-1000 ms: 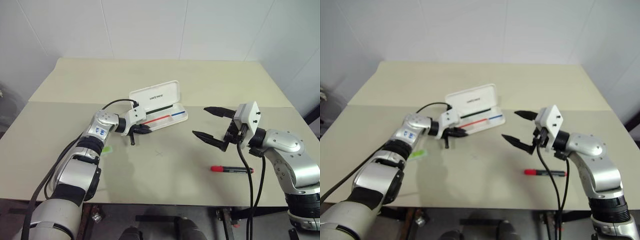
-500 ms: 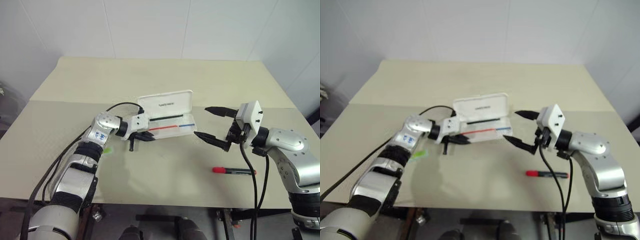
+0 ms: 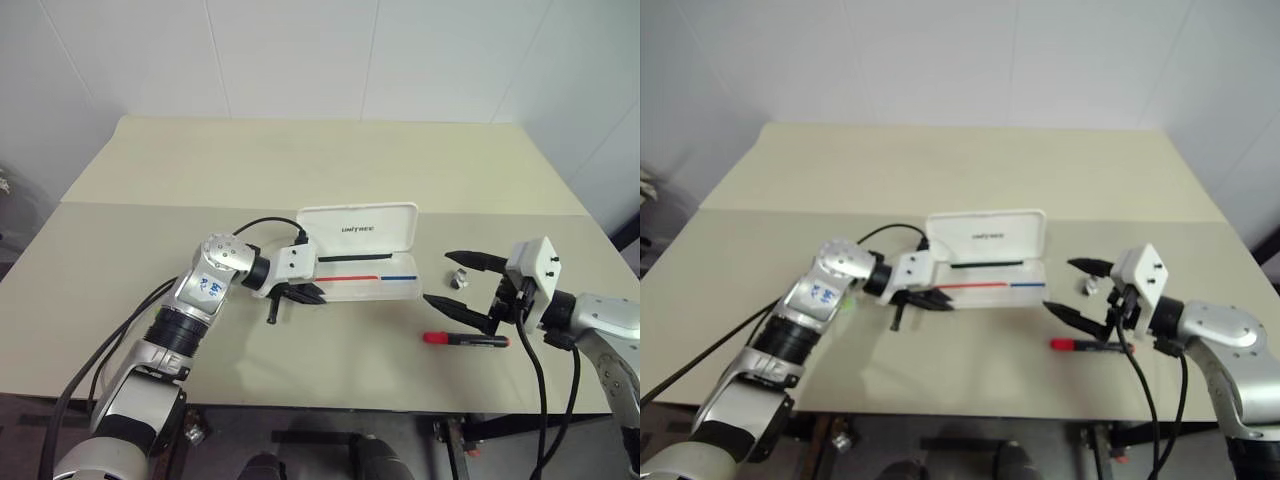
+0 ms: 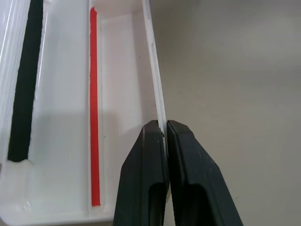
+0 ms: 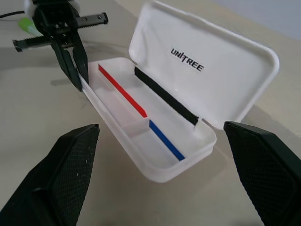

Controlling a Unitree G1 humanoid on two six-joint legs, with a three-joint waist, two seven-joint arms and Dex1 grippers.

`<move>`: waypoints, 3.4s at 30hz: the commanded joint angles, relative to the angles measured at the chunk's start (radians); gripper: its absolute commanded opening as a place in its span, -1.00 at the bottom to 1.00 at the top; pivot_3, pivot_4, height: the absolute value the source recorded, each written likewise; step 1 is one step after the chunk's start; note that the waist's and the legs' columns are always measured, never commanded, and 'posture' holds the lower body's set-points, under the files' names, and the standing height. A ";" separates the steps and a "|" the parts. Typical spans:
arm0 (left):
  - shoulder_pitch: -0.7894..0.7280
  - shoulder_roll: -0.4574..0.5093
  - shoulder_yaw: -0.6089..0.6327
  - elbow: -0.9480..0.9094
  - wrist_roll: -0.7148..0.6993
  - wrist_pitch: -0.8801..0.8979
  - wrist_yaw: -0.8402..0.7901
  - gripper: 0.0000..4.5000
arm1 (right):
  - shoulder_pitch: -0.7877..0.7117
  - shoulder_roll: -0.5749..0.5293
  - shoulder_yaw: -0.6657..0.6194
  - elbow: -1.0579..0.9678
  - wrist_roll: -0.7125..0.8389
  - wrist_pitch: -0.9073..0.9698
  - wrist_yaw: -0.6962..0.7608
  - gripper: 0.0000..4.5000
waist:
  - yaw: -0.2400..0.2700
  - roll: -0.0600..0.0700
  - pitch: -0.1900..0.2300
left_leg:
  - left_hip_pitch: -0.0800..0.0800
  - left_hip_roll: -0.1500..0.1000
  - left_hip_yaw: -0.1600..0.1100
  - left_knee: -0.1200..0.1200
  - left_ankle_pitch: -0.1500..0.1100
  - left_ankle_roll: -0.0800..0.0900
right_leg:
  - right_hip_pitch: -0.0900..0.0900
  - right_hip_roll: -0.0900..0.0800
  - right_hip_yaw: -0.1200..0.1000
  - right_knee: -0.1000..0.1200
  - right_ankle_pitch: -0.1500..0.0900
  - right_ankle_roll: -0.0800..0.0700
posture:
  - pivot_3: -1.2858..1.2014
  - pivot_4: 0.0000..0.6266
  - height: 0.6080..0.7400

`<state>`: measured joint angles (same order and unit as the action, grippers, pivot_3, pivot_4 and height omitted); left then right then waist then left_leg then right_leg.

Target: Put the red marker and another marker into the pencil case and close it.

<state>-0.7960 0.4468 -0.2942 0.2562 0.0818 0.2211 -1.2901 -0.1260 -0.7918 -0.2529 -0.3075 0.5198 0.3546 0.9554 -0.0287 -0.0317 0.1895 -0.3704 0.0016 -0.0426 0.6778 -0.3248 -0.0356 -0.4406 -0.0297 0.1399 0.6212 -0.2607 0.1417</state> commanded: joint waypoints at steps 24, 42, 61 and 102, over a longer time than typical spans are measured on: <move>0.087 0.077 -0.069 -0.187 -0.031 0.144 0.021 -0.35 | -0.009 0.015 -0.026 -0.064 0.025 -0.003 -0.057 1.00 | -0.001 0.000 0.000 | 0.004 0.000 -0.003 0.003 0.000 0.001 | 0.008 0.001 0.001 -0.003 0.001 0.002 | 0.03 -0.52 1.00; 0.125 0.097 0.026 -0.306 -0.206 0.226 0.050 0.94 | -0.033 -0.030 0.003 0.016 0.020 -0.008 0.046 1.00 | -0.004 0.000 0.000 | 0.005 0.000 -0.003 0.003 0.000 0.001 | 0.009 0.001 0.001 -0.003 0.001 0.002 | 0.03 -0.52 1.00; 0.221 0.380 0.330 -0.098 -0.458 -0.086 -0.260 0.98 | -0.161 -0.196 0.169 0.433 -0.161 -0.239 0.460 1.00 | -0.020 0.001 0.001 | 0.007 0.000 -0.002 0.002 0.000 0.001 | 0.011 0.001 0.000 -0.005 0.001 0.002 | 0.03 -0.52 1.00; 0.222 0.394 0.322 -0.007 -0.493 -0.189 -0.239 1.00 | -0.289 -0.205 0.172 0.418 -0.129 -0.237 0.520 -0.74 | -0.034 0.003 0.002 | 0.011 0.001 -0.001 0.002 -0.001 0.001 | 0.013 0.000 0.000 -0.002 0.001 0.001 | 0.03 -0.52 1.00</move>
<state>-0.5667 0.8367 0.0194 0.2504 -0.4060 0.0455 -1.5004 -0.3870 -0.9947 -0.0549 0.1672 0.3579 0.0863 1.4865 -0.0631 -0.0288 0.1918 -0.3593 0.0024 -0.0436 0.6798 -0.3253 -0.0346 -0.4278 -0.0300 0.1396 0.6193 -0.2599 0.1431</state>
